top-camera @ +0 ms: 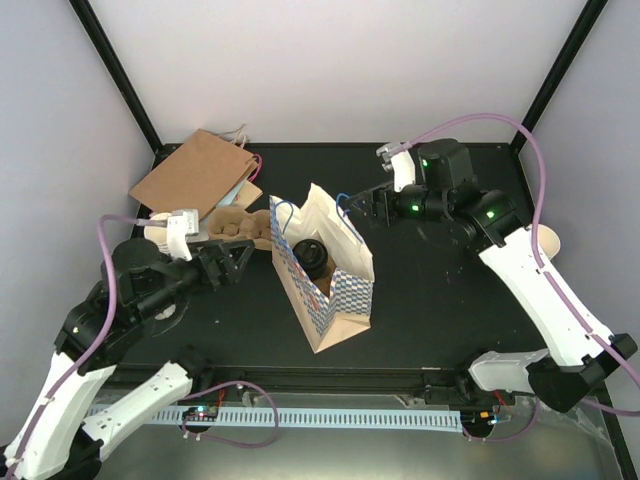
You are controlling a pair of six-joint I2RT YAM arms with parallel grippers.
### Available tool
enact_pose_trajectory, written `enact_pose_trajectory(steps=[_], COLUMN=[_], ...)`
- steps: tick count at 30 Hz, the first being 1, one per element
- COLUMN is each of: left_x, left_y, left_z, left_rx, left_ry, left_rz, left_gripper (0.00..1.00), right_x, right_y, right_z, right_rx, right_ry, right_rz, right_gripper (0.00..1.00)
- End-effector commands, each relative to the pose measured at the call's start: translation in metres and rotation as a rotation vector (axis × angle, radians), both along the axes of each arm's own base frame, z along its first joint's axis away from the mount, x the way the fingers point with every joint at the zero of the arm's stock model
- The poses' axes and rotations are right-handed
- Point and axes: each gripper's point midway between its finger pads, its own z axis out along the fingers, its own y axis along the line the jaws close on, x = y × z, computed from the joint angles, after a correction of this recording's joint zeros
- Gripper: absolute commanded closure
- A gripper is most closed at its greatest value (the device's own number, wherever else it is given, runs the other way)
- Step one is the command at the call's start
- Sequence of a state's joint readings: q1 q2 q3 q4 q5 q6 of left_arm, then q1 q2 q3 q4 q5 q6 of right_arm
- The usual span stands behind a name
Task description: Pack the takeout coffee
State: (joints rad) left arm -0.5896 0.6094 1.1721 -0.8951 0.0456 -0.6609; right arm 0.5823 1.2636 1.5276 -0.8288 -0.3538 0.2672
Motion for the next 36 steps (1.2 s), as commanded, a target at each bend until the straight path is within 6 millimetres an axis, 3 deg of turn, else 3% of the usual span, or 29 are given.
enact_pose_trajectory(steps=[1,5,9,11,16,19,24,25,36], left_x=[0.006,0.027,0.041,0.047,0.06,0.066,0.076,0.079,0.099], left_y=[-0.032,-0.042,-0.058,-0.064,-0.072,-0.074,-0.074,-0.074,-0.123], left_z=[0.021,0.03,0.029,0.027,0.024,0.021,0.025,0.025,0.049], left_rx=[-0.104,-0.102,-0.101,-0.093,-0.064,-0.04,0.006,0.022,-0.002], left_ry=[-0.056,-0.101,-0.096,-0.095,-0.108,-0.111,-0.165,-0.171,-0.191], left_rz=[-0.127,-0.116,-0.149,-0.161,-0.168,-0.164,-0.145,-0.144,-0.326], left_gripper=[0.06,0.16,0.28,0.32,0.44,0.53,0.95,0.98,0.98], right_x=[0.01,0.018,0.02,0.021,0.017,0.016,0.017,0.019,0.005], right_y=[0.015,0.02,0.021,0.019,0.018,0.018,0.011,0.006,-0.032], right_z=[0.013,0.007,0.001,0.0,0.009,0.013,0.02,0.021,0.043], right_rx=[-0.002,-0.053,-0.101,-0.113,-0.103,-0.095,-0.099,-0.105,-0.143], right_ry=[-0.058,-0.068,-0.077,-0.088,-0.131,-0.14,-0.167,-0.174,-0.247], right_rz=[0.025,0.028,0.038,0.036,0.052,0.057,0.018,-0.009,-0.126], right_gripper=[0.21,0.36,0.42,0.49,0.81,0.94,0.99,0.99,0.99])
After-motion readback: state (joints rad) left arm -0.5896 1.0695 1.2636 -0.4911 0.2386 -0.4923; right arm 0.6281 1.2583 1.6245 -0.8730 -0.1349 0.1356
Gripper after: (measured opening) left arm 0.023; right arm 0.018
